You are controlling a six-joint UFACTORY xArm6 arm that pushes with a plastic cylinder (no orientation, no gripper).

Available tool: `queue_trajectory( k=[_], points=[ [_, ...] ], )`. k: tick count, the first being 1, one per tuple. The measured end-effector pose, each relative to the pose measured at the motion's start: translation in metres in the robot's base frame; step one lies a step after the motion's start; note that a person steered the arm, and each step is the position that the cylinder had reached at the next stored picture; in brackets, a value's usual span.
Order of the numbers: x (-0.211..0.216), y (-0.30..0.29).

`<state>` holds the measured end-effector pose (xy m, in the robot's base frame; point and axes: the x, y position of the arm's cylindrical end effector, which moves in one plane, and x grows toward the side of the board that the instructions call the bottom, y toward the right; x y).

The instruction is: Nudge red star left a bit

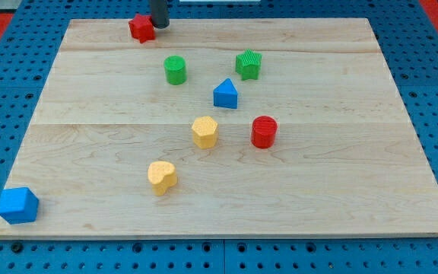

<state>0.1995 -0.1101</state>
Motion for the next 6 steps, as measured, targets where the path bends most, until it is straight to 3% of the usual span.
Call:
queue_trajectory(
  k=[2,6],
  points=[
    [0.001,0.035],
    [0.023,-0.038]
  ],
)
